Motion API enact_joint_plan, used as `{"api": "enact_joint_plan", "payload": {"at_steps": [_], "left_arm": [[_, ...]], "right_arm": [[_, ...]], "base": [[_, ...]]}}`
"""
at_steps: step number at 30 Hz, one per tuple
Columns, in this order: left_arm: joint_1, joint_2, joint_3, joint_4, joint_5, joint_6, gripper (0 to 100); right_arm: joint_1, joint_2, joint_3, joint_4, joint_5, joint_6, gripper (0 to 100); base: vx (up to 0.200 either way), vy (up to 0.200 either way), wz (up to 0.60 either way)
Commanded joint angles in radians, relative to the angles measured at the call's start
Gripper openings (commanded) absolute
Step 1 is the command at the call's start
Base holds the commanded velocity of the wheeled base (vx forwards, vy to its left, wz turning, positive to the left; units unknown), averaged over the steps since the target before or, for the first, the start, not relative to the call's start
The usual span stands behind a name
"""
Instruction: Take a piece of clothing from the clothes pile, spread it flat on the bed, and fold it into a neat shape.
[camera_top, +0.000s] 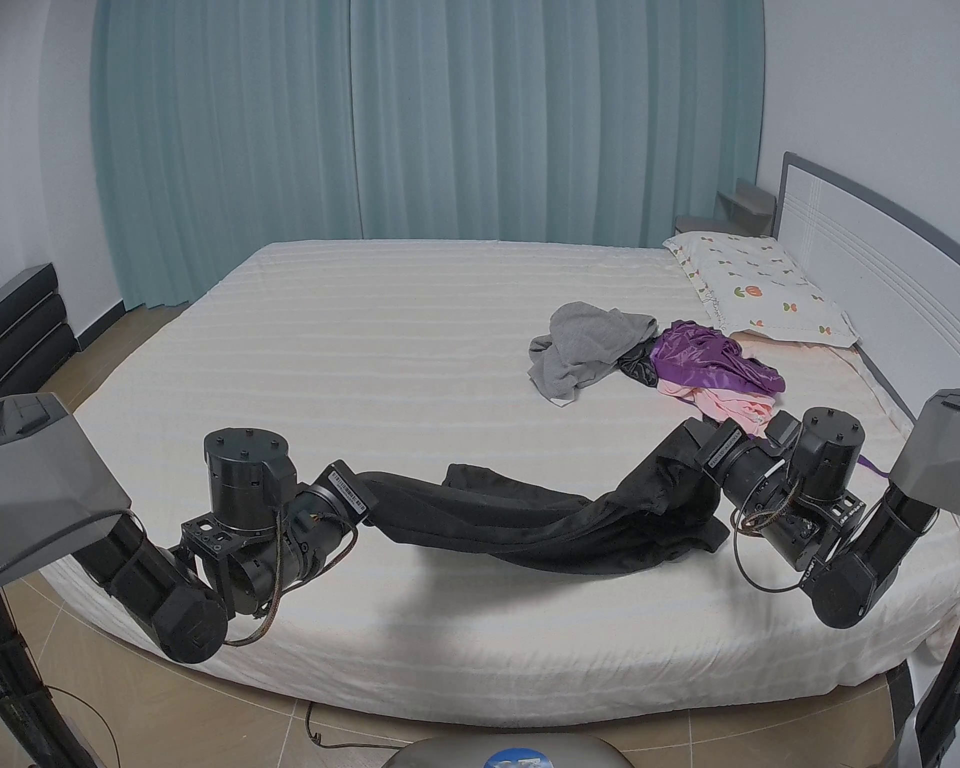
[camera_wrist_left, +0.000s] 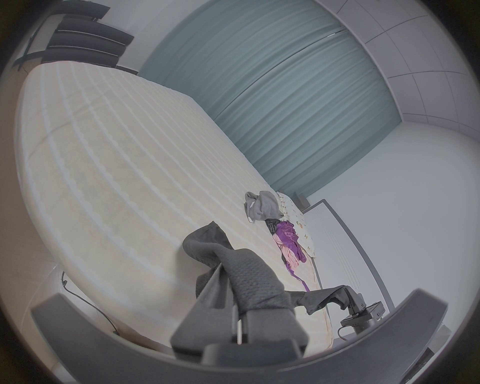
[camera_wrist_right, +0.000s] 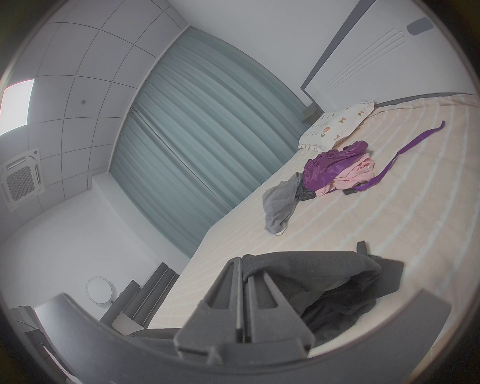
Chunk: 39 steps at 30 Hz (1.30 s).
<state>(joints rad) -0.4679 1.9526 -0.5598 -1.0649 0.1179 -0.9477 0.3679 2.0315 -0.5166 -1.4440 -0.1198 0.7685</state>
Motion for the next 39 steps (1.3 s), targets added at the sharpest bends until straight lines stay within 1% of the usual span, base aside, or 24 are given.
{"api": "enact_joint_plan", "payload": {"at_steps": [1,7,13,32,39], "left_arm": [[0.0,-0.006,0.0,0.0,0.0,0.0,0],[0.003,-0.006,-0.002,-0.001,0.0,0.0,0],[0.005,-0.007,-0.002,-0.001,0.0,0.0,0],[0.012,-0.009,-0.002,-0.001,0.002,0.003,0],[0.011,-0.038,0.011,-0.001,0.011,0.013,0]], "right_arm": [[0.0,0.001,0.0,-0.001,0.0,0.0,0],[-0.003,0.003,0.0,-0.001,0.003,0.008,0],[-0.041,0.004,-0.005,0.001,0.015,0.014,0],[-0.027,-0.002,0.006,0.002,0.017,0.014,0],[-0.003,-0.037,0.052,0.001,0.014,0.015,0]], "base": [[0.0,0.2,0.0],[0.0,0.2,0.0],[0.0,0.2,0.0],[0.0,0.2,0.0],[0.0,0.0,0.0]]}}
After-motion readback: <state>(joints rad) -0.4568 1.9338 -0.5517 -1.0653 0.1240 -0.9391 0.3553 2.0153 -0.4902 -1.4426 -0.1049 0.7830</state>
